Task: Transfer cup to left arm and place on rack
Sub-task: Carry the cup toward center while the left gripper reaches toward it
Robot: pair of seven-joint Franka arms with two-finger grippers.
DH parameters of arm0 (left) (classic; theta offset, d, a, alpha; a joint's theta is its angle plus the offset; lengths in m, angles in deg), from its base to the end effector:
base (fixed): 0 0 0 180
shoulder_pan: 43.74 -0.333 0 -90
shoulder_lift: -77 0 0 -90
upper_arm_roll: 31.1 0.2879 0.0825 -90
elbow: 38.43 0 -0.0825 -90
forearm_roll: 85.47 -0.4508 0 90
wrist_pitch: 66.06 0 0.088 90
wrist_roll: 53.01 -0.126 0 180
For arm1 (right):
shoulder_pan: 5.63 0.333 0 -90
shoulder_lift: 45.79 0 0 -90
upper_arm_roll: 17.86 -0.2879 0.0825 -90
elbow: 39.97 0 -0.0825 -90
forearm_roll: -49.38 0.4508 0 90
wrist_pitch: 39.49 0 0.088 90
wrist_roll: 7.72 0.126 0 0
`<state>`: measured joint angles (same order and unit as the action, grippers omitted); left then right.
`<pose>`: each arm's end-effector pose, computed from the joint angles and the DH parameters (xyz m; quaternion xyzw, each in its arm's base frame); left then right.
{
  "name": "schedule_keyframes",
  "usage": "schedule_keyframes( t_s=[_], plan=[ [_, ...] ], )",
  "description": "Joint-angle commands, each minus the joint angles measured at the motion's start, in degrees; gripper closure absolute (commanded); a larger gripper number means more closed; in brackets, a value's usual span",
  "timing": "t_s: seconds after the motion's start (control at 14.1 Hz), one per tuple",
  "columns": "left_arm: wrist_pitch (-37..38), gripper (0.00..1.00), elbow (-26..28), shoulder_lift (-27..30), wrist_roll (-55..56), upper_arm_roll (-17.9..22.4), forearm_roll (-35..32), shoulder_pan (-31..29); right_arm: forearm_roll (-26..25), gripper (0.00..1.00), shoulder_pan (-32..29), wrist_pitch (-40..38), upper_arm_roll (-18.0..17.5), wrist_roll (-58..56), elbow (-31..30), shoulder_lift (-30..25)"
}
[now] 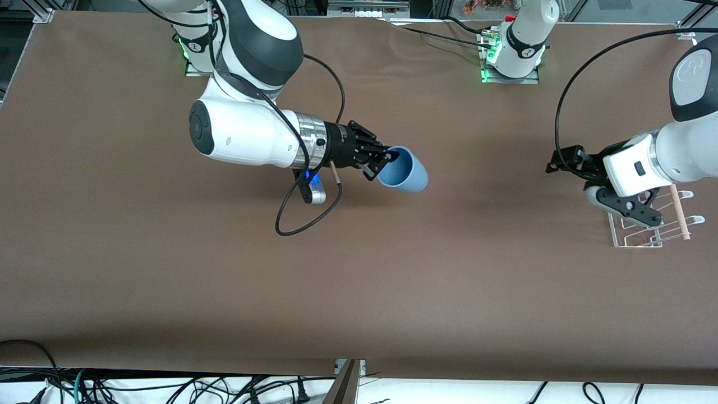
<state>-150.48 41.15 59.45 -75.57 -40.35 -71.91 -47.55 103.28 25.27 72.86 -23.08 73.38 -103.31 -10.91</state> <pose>0.6763 -0.0841 0.4739 0.9553 -0.2357 -0.0852 0.1568 0.6284 0.5161 0.4772 -0.7562 0.4527 0.3342 0.3341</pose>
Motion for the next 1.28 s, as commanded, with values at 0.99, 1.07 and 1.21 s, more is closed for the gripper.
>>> schedule_keyframes(
  t_s=[0.99, 1.07, 1.21],
  plan=[
    [-2.2, 0.0, 2.8, 0.1, -42.5, -6.3, 23.7, 2.5, 11.1, 1.0, 2.1, 8.2, -5.2, 0.1, 2.4, 4.1],
    [-4.2, 0.0, 2.9, 0.1, -43.6, -6.5, 23.7, 2.5, 11.1, 1.0, 2.4, 8.2, -5.2, 0.2, 2.4, 4.1],
    [-7.2, 0.0, 2.9, -0.1, -44.2, -7.5, 24.0, 2.6, 11.2, 1.0, 2.4, 8.7, -5.2, 0.2, 2.4, 4.1]
  ],
)
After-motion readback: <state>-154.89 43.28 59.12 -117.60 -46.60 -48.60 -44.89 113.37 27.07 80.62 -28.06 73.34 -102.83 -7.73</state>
